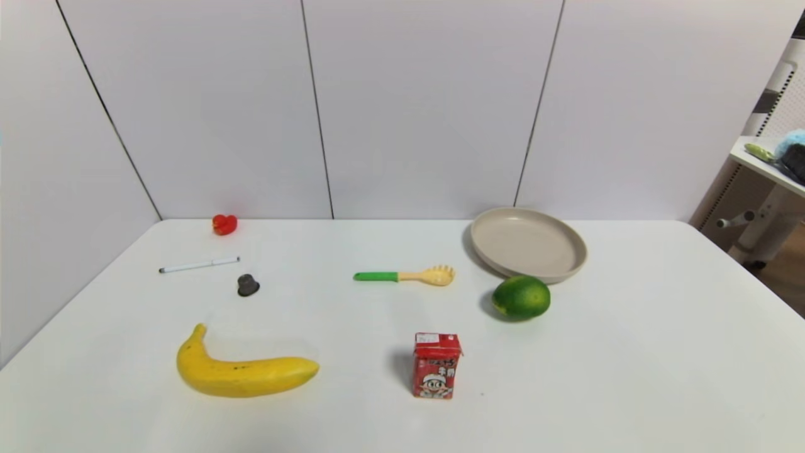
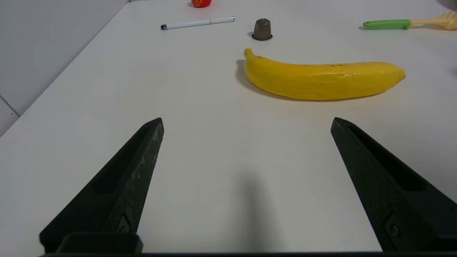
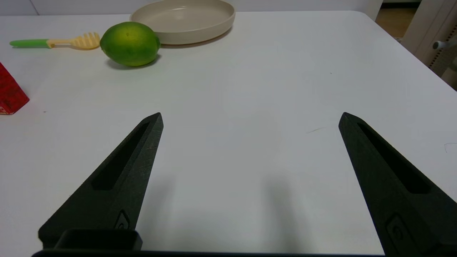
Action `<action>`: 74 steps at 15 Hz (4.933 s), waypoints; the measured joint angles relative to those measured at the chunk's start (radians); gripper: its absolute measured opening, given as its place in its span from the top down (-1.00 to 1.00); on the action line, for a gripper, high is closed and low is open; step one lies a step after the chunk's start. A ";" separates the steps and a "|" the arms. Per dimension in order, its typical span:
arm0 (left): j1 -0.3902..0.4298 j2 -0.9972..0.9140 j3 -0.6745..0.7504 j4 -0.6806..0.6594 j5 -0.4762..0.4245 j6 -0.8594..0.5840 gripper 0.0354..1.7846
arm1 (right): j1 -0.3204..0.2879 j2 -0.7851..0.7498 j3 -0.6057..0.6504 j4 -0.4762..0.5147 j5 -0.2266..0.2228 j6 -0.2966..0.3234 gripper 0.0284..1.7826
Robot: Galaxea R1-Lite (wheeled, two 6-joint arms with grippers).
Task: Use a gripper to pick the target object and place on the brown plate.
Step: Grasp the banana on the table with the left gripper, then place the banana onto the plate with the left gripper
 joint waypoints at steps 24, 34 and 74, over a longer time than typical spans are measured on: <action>-0.172 1.368 -1.072 0.803 -0.306 1.108 -0.89 | 0.000 0.000 0.000 0.000 0.000 0.000 -0.90; -0.184 1.667 -1.131 0.830 -0.406 1.325 -0.89 | 0.000 0.000 0.000 0.001 0.000 0.000 -0.90; -0.474 1.886 -1.898 0.621 -0.406 1.015 0.45 | 0.000 0.000 0.000 0.000 0.000 0.000 -0.90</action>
